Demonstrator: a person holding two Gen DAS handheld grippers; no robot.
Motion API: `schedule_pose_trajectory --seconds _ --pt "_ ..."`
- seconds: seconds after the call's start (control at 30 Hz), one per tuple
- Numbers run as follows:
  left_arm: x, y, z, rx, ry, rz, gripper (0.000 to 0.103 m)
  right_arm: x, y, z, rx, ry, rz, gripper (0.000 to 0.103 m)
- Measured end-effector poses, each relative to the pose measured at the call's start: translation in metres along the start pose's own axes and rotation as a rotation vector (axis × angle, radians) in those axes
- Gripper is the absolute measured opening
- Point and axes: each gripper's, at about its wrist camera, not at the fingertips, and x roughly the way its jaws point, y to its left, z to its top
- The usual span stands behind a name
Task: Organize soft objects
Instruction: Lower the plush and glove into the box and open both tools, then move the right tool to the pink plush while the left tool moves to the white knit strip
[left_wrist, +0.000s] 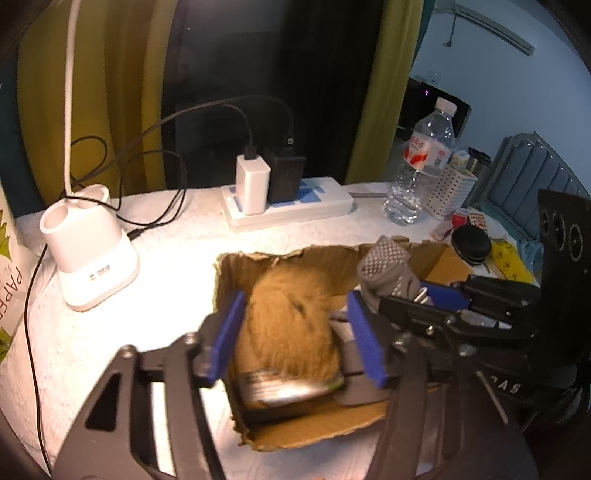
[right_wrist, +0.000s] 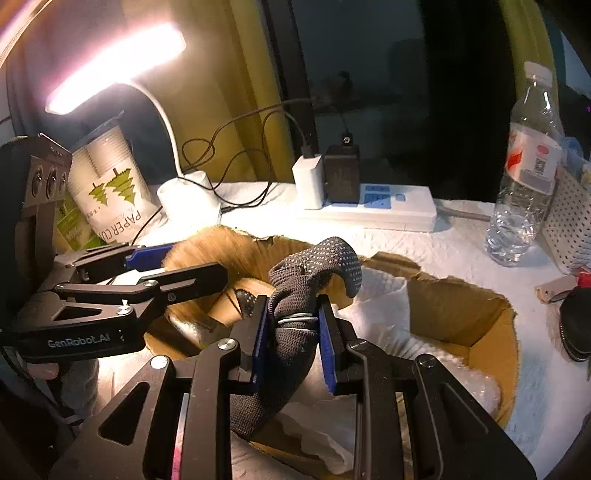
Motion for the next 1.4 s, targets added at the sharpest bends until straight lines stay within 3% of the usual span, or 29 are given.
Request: schedule_pose_trajectory --seconds 0.1,0.33,1.3,1.4 --pt "-0.006 0.001 0.001 -0.009 -0.015 -0.004 0.073 0.001 0.002 0.0 0.0 0.005 0.003 0.027" --pt "-0.026 0.006 -0.001 -0.017 -0.039 0.014 0.073 -0.008 0.007 0.002 -0.005 -0.01 0.0 0.036" --pt "-0.126 -0.004 -0.055 -0.001 -0.129 0.042 0.074 -0.091 0.07 -0.034 -0.066 -0.091 -0.032 0.037" --pt "-0.133 -0.004 -0.064 -0.006 -0.132 0.045 0.074 -0.099 0.074 -0.041 -0.067 -0.097 -0.04 0.041"
